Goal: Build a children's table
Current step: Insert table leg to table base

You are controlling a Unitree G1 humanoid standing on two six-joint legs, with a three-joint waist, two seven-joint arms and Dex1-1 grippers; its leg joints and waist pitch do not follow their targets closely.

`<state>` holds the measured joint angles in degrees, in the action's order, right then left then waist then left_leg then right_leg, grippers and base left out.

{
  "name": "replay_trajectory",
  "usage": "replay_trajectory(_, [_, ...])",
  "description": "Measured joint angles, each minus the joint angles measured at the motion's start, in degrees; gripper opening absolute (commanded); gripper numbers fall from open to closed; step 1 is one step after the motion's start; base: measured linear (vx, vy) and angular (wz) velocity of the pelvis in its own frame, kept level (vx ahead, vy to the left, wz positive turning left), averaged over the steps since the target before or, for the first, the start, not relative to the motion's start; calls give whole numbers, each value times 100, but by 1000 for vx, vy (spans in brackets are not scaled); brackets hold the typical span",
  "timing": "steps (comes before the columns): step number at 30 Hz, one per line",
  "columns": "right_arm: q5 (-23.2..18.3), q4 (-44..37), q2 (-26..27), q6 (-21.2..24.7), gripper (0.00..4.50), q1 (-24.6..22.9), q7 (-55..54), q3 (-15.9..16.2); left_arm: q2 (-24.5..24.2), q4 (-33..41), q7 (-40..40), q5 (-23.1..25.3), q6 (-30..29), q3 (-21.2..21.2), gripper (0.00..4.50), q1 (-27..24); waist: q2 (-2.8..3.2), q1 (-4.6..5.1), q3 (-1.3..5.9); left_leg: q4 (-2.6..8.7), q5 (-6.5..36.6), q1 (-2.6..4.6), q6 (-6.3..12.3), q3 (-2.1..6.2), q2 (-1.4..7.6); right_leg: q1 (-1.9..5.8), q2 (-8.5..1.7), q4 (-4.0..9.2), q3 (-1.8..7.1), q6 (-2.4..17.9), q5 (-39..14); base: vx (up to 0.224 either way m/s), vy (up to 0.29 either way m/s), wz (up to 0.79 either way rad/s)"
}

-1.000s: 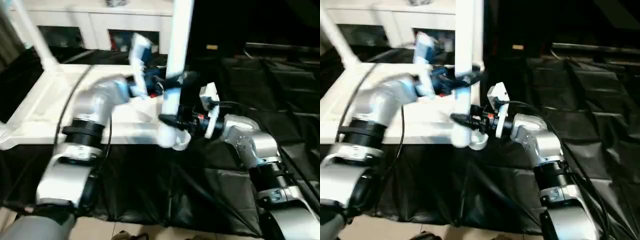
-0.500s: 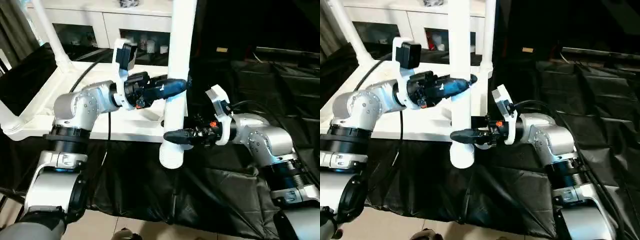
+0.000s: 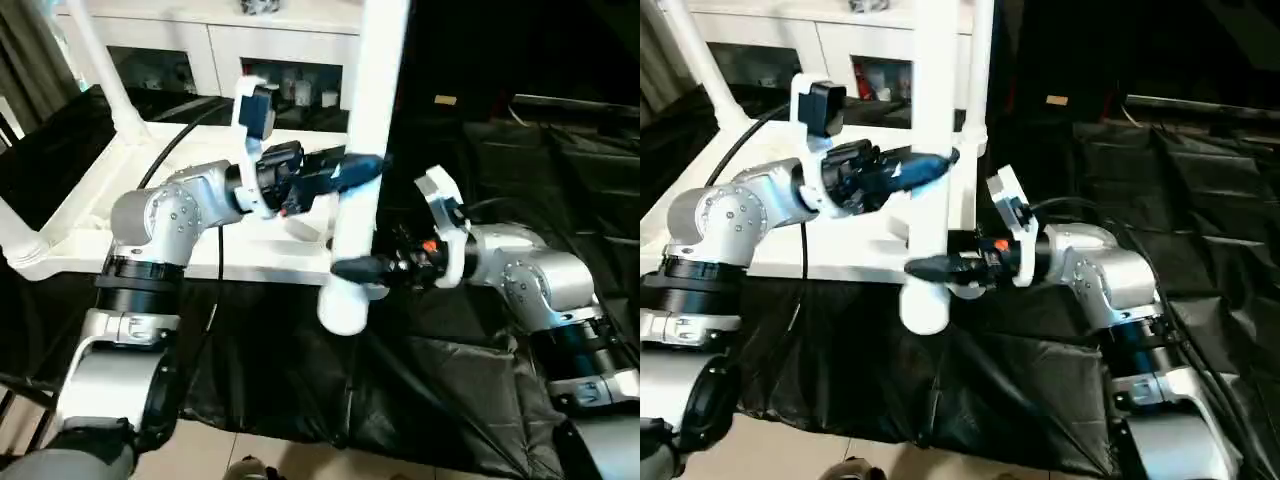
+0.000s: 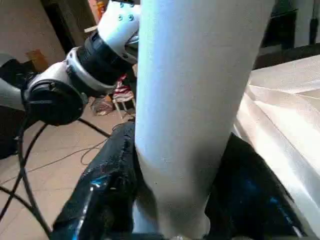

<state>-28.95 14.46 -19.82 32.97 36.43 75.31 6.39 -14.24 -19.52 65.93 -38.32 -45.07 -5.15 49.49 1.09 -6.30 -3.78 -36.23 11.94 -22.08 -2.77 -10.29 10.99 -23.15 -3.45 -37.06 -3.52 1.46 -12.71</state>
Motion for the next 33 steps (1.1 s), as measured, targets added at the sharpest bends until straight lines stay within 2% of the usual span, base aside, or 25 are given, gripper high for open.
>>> replay_trajectory(2, [-3,5,24,5,274,25,-232,-173,76,-1,-341,42,82,-146,182,2,-8,4,0,0,0,0,0,0,0,0,0,0,0,0,0,0,0,0])
replay_trajectory(3, [-8,6,55,4,297,41,-399,-296,130,-1,-561,67,127,-218,182,3,-15,4,1,1,0,0,0,0,0,0,0,1,0,0,0,0,0,0])
replay_trajectory(6, [-22,6,179,-60,312,82,-868,-595,224,-54,-1180,132,203,-421,182,29,-37,12,-2,1,0,0,0,1,0,0,0,1,-1,0,0,0,0,0])
replay_trajectory(11, [-64,58,243,-109,351,184,-1523,-922,350,-369,-2067,228,333,-727,182,153,-72,33,3,0,0,-1,0,2,0,0,0,1,-2,0,0,0,0,0])
replay_trajectory(12, [-61,90,243,-112,377,199,-1670,-975,357,-441,-2262,261,335,-774,182,201,-83,36,3,0,-1,-1,0,2,0,0,0,1,-2,-1,0,0,0,0])
replay_trajectory(14, [-50,132,242,-101,389,201,-1796,-1045,375,-446,-2458,312,335,-822,182,246,-94,41,3,0,-1,-2,0,2,-1,0,0,2,-2,0,0,0,0,0])
replay_trajectory(19, [141,16,278,178,431,201,-2240,-1006,461,-445,-2713,316,335,-873,182,316,-104,60,1,1,-1,-2,0,2,-1,0,0,2,-2,0,0,0,0,0])
replay_trajectory(26, [408,-94,412,294,434,200,-2679,-602,534,-445,-2752,323,335,-803,182,329,-110,115,2,1,-2,-2,-2,3,-1,0,0,1,-2,-1,1,0,0,0])
replay_trajectory(33, [510,-95,452,600,434,202,-2746,-337,518,-382,-2716,515,380,-419,182,336,-130,118,-3,1,-2,-2,-2,4,0,0,0,1,-3,-1,1,0,0,0])
